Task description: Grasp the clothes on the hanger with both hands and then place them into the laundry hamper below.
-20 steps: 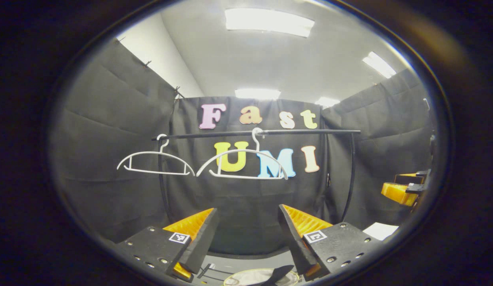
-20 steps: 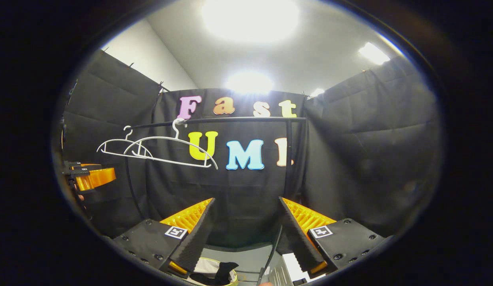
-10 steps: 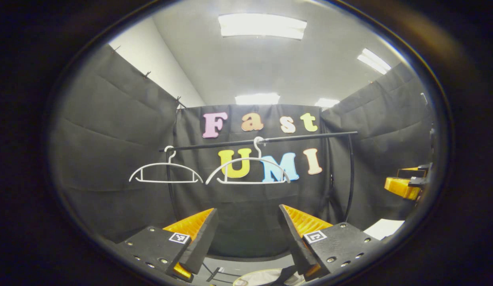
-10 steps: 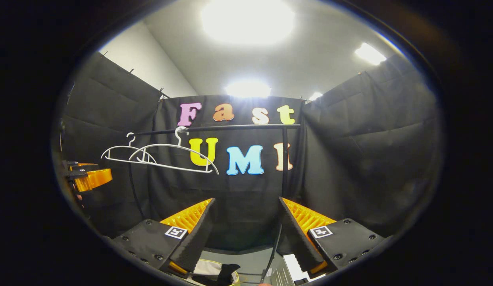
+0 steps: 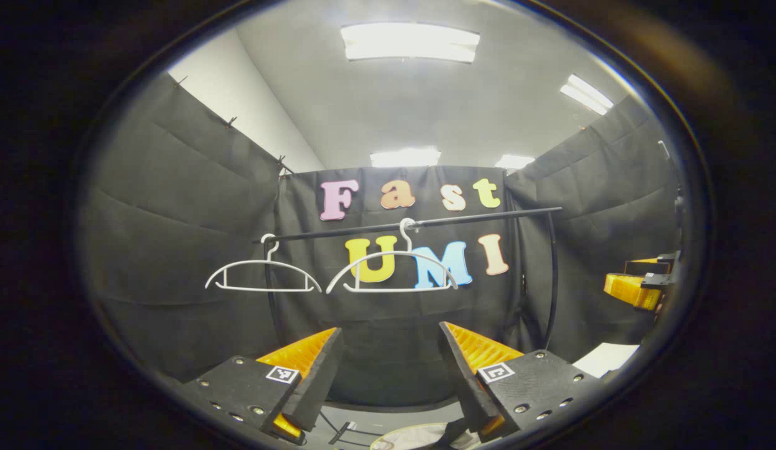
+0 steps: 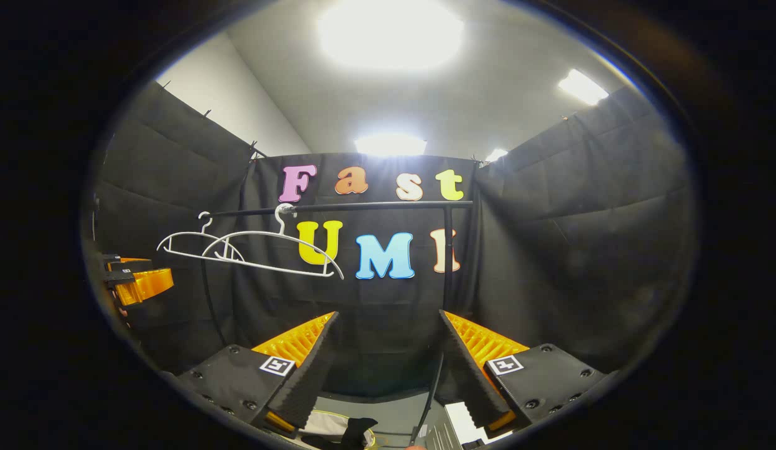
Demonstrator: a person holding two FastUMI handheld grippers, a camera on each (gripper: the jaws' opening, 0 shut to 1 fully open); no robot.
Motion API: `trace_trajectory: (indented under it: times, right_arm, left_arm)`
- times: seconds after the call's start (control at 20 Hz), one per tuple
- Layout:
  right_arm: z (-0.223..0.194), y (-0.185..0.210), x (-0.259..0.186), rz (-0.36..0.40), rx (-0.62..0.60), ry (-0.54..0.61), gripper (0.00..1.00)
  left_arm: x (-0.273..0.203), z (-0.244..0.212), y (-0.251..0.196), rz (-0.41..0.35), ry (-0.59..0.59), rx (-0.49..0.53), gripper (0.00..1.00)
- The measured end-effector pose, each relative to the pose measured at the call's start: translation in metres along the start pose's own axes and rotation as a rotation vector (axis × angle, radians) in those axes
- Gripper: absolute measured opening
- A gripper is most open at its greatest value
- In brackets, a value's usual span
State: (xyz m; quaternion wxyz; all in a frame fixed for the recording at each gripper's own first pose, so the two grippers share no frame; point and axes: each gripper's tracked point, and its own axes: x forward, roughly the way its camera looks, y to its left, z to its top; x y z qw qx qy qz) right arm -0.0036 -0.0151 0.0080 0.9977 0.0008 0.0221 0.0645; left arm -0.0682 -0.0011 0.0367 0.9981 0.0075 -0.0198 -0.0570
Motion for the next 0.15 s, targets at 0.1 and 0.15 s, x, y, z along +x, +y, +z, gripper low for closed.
trace_trajectory:
  times: [0.1,0.15]
  right_arm:
    - [0.0004,-0.0005,-0.0017,-0.004,0.001,-0.001,0.92]
    - [0.0008,-0.0012,-0.0023,-0.006,0.002,-0.002,0.96]
  left_arm:
    - [-0.0006,0.0011,-0.0019,-0.002,-0.002,-0.003,0.89]
    - [-0.0006,-0.0001,-0.0019,-0.004,0.0,-0.005,0.89]
